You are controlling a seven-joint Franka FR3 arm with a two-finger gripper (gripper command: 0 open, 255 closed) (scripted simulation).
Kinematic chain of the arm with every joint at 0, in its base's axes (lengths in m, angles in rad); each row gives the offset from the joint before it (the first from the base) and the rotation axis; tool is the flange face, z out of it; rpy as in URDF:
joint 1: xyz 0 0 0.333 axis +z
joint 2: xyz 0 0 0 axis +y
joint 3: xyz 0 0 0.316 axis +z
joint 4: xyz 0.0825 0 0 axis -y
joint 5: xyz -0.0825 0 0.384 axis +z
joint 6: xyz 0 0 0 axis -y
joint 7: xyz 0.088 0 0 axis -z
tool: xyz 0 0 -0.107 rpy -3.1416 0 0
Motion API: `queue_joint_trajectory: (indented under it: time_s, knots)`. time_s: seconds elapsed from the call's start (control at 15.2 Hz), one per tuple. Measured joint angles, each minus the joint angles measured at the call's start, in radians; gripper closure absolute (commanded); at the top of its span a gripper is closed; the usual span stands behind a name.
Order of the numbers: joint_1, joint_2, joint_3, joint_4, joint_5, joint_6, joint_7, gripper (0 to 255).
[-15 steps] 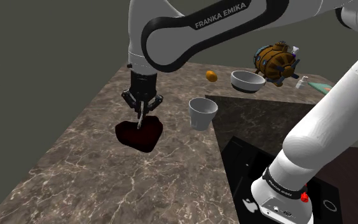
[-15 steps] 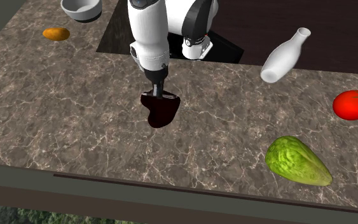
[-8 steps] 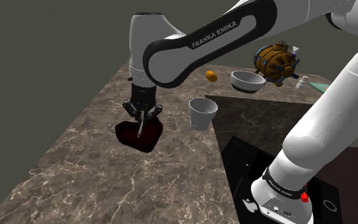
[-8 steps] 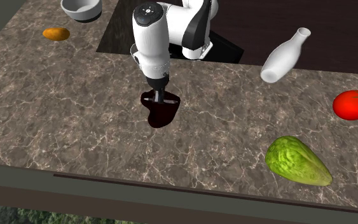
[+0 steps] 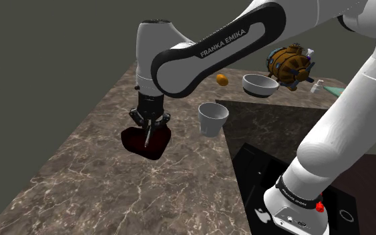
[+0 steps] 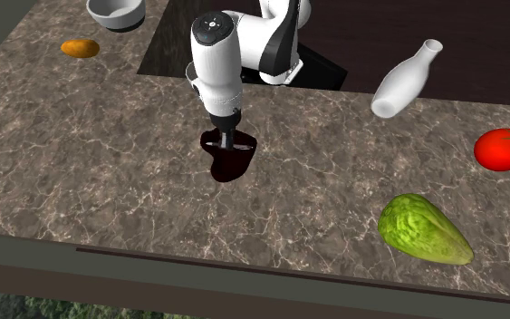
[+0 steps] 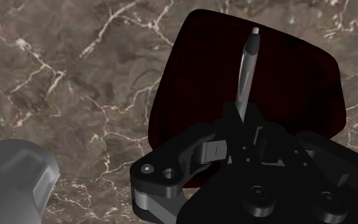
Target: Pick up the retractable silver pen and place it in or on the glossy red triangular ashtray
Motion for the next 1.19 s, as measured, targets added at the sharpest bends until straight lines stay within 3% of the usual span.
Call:
queue_joint_trajectory:
  time_s: [0.07,0.46,0.79,1.19]
  knots:
    - [0.0,0.0,0.0,0.0,0.0,0.0,0.0,0]
    - [0.0,0.0,0.0,0.0,0.0,0.0,0.0,0]
    - [-0.003,-0.072,-0.014,0.054,0.055,-0.108,-0.042,0]
    - [-0.001,-0.088,-0.018,0.059,0.068,-0.127,-0.05,0]
